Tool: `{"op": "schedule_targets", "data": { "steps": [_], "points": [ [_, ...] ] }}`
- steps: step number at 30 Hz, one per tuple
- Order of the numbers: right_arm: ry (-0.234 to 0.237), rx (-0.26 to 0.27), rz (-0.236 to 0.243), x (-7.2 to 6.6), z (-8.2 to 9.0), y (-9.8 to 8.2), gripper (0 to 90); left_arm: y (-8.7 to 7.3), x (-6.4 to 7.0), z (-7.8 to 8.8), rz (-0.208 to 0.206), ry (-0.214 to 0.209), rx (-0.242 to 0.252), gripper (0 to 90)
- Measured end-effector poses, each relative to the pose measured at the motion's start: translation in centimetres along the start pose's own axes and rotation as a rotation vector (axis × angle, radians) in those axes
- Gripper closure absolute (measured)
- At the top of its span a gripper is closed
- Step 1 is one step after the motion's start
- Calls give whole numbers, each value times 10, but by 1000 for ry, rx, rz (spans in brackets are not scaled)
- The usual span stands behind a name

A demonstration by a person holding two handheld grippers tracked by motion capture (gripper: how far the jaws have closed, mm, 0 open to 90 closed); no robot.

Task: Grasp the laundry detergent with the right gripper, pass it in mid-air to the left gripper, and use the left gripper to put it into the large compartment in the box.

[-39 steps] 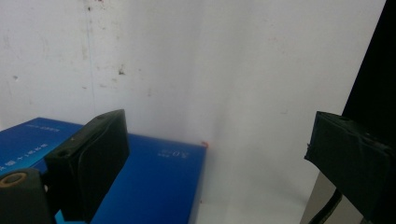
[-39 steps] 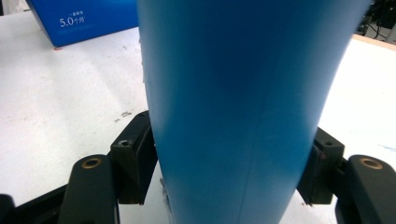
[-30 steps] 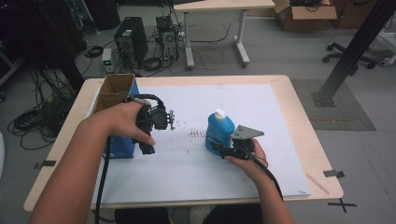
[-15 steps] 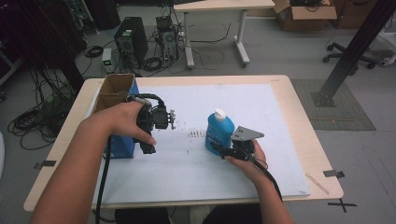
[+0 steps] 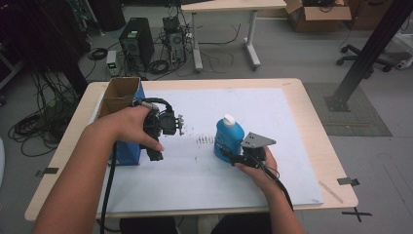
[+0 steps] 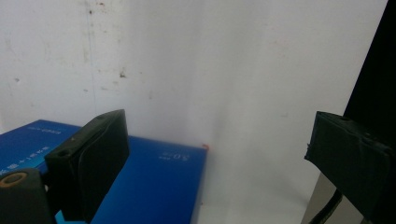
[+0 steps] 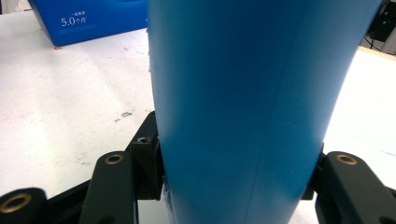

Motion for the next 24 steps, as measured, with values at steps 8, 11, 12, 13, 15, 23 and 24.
{"op": "schedule_targets", "data": {
  "steps": [8,11,12,13,15,23,24],
  "points": [
    [16,16,18,1,11,14,440,1,-1,5,-2,7,8,58],
    [32,41,24,3,21,27,438,3,-1,8,-3,8,14,59],
    [47,51,33,4,27,36,437,4,-1,10,-6,9,21,58],
    [61,54,38,4,30,40,437,4,-1,10,-6,9,21,58],
    [92,59,48,3,36,47,436,6,0,13,-11,8,31,57],
    [259,100,73,-15,52,65,433,8,1,21,-18,6,41,57],
    [259,100,73,-15,52,65,433,8,1,21,-18,6,41,57]
  ]
}}
Point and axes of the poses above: each handheld gripper's, and its own axes: z roughly backward along the jaws, y roughly out of its top, x roughly to its right, the point moved 8 cm from there along -z, roughly forward along the jaws, and after that the axes turned 9 degrees about z, right-handed, at the moved point
